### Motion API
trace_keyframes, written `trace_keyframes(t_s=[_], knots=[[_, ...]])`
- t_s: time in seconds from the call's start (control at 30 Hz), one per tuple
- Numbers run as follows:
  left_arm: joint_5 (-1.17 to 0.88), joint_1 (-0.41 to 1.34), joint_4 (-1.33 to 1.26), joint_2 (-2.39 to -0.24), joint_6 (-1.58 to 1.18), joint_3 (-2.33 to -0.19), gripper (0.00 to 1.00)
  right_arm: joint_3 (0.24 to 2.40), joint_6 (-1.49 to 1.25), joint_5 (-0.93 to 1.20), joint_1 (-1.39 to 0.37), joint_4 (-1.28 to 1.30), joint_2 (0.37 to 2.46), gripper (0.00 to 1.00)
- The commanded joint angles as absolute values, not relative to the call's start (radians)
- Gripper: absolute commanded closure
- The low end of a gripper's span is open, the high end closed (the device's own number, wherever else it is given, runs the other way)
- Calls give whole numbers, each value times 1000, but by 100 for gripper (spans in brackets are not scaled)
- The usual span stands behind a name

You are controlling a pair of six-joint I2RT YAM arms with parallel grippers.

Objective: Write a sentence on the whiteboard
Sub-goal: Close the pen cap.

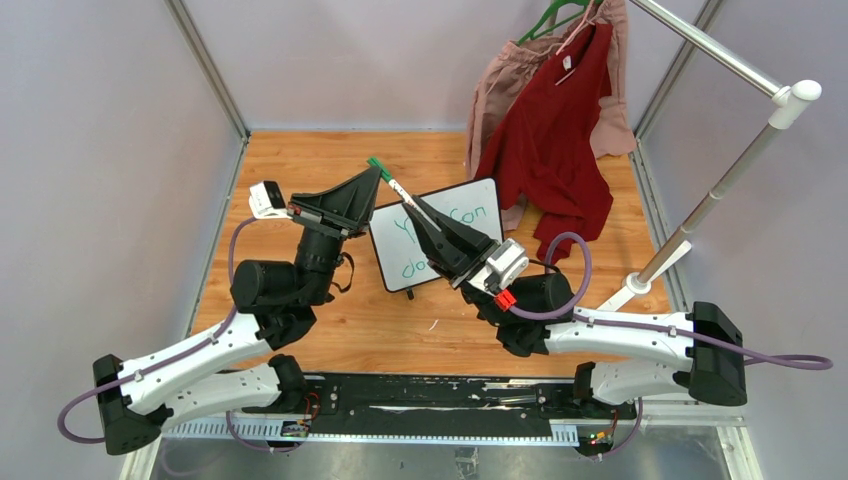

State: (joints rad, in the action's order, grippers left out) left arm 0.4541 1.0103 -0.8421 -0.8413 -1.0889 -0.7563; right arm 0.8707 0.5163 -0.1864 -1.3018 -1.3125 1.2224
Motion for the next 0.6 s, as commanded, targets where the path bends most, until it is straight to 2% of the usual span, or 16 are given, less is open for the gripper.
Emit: trace_keyframes(t_s=[0.0,0.13,0.33,0.57], knots=[[310,1027,-765,-860,-1101,-765,100,895,535,-190,-1313,-1317,1234,100],[314,1028,-765,-852,-1089,-774,99,890,524,-183,-1312,-1326,1217,100],[310,1027,-762,-856,-1080,-796,84,885,520,-176,-1313,-1358,1209,100],[311,1028,-755,-852,-1066,-810,78,884,513,-168,-1314,-1364,1194,100]])
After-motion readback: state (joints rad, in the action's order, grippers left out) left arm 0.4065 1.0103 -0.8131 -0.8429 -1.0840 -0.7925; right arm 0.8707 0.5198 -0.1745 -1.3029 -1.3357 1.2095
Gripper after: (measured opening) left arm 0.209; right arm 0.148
